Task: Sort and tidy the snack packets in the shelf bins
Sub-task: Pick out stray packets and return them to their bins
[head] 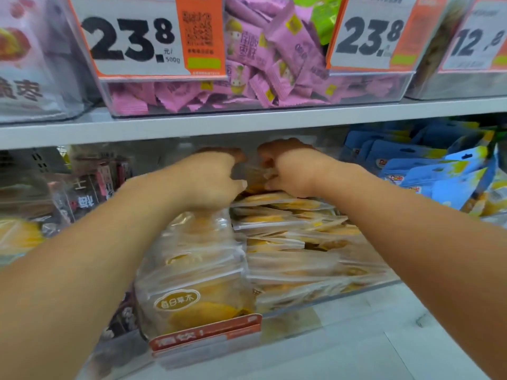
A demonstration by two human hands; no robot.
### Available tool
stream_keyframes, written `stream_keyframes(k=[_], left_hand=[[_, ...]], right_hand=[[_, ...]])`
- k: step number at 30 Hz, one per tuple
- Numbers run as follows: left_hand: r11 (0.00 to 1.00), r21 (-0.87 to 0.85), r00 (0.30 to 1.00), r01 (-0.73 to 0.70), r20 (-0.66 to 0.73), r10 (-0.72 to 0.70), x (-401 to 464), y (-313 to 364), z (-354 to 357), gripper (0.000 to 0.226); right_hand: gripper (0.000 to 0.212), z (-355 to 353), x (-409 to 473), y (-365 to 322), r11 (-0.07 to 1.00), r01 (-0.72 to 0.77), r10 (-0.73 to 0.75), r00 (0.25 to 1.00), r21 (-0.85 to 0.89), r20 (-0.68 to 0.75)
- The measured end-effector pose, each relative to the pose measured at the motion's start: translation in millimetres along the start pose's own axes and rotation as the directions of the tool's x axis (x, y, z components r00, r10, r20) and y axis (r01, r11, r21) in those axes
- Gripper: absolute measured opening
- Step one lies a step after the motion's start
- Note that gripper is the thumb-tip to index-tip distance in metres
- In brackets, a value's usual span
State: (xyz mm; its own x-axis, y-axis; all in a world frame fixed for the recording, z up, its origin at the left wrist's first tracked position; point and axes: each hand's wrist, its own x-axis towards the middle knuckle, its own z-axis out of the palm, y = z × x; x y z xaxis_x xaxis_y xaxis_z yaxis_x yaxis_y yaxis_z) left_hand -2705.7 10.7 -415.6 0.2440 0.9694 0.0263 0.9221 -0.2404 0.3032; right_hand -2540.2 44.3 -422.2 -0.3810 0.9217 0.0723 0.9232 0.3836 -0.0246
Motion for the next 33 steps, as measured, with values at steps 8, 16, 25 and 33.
stream_keyframes(k=[8,16,25,33], left_hand=[[0.995,0.102,1.0,0.02,0.009,-0.021,16,-12,22,0.048],[0.974,0.213,0.996,0.075,-0.061,-0.064,27,-32,14,0.075],[0.943,0.305,0.99,0.135,-0.085,-0.114,26,-33,12,0.068],[0.954,0.243,0.984,0.177,-0.037,-0.173,31,-30,7,0.075]], right_hand=[[0.022,9,12,24,0.991,-0.031,0.028,0.999,0.128,0.02],[0.052,22,38,6,0.987,0.132,-0.14,0.986,0.09,0.087],[0.011,17,47,4,0.996,0.088,-0.087,0.995,0.021,-0.046],[0.025,30,64,5,0.974,0.137,-0.128,0.99,0.18,-0.061]])
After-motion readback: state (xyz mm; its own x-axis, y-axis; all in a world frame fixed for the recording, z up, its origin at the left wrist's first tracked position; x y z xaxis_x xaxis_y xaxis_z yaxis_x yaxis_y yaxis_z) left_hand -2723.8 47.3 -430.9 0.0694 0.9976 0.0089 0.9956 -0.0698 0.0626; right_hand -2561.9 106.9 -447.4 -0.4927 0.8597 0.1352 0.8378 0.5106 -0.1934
